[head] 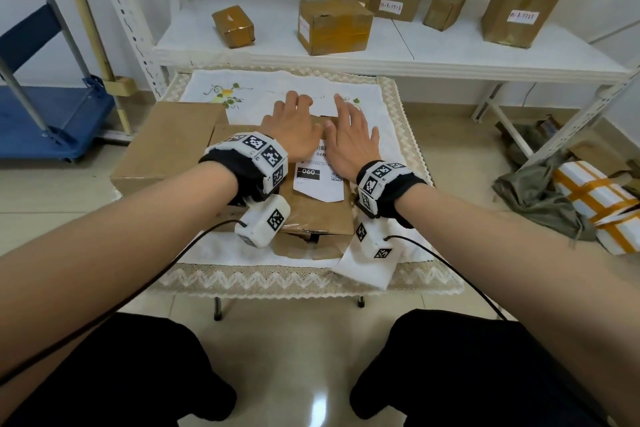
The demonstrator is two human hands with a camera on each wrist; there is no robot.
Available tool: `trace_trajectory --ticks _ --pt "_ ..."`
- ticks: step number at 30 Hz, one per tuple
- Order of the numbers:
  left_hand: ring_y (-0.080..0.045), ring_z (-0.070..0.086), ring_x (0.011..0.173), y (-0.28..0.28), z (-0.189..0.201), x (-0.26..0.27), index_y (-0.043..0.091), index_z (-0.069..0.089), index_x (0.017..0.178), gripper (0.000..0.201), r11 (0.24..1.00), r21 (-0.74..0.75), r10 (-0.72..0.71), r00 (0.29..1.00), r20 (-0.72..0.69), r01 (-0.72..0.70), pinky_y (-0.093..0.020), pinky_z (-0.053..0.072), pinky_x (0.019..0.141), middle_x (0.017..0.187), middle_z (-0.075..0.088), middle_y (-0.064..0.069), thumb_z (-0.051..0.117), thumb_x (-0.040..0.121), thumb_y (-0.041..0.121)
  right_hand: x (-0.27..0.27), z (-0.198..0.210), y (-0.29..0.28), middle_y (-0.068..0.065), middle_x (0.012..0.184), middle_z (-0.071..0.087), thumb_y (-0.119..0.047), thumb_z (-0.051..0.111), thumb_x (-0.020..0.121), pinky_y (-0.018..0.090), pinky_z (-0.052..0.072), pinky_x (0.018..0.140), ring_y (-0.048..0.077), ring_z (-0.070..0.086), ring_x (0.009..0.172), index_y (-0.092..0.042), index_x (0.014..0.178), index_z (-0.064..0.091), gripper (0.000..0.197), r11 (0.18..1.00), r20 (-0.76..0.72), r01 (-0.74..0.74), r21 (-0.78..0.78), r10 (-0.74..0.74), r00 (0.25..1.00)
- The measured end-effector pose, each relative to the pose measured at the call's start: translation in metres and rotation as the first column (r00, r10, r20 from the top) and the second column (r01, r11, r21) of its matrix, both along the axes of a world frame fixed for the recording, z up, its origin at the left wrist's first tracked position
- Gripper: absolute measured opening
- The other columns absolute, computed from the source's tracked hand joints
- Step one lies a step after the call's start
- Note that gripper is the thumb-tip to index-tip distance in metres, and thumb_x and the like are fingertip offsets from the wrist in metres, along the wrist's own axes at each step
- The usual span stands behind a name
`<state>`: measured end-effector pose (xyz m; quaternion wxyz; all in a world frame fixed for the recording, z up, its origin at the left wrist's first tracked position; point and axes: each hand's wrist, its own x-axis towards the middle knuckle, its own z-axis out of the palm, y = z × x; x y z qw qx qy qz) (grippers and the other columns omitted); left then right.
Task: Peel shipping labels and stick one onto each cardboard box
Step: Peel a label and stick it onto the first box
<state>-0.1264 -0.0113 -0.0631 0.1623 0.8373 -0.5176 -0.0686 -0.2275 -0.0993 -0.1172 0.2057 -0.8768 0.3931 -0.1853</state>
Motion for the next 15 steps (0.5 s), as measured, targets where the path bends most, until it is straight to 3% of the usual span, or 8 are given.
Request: trace_trajectory --ticks 5,10,15 --pt "-0.031 0.026 0.142 -0.013 -0.008 -0.001 0.010 0.014 0.154 0.061 0.995 0.071 -0.084 0.991 0.101 0.077 -0.047 0.027 0.113 0.160 0.019 -0.009 0.029 0.101 0.038 0.000 -0.004 -0.001 0.007 0.164 0.016 -0.035 0.023 0.105 0.059 0.009 0.119 0.026 0.014 0.152 -0.021 0.159 0.007 0.058 0.999 0.049 0.026 0.021 -0.027 0.998" --pt "-0.026 -0.001 0.152 -0.013 -0.017 0.000 0.015 -0.008 0.156 0.064 0.953 0.289 -0.144 0.975 0.167 0.091 -0.048 0.005 0.122 0.165 -0.008 -0.004 0.018 0.103 0.041 0.001 -0.007 -0.002 0.008 0.163 0.019 -0.031 0.024 0.104 0.059 0.011 0.119 0.027 0.018 0.150 -0.021 0.158 0.006 0.058 0.998 0.062 0.052 0.037 -0.054 0.997" --pt "-0.024 -0.008 0.151 -0.004 -0.021 0.007 0.016 -0.013 0.155 0.070 0.937 0.330 -0.185 0.963 0.195 0.113 -0.049 -0.001 0.122 0.164 -0.015 -0.002 0.015 0.101 0.051 0.001 -0.005 -0.001 0.007 0.164 0.017 -0.035 0.023 0.105 0.060 0.009 0.119 0.026 0.015 0.151 -0.023 0.159 0.006 0.058 1.000 0.042 0.026 0.006 -0.026 0.999"
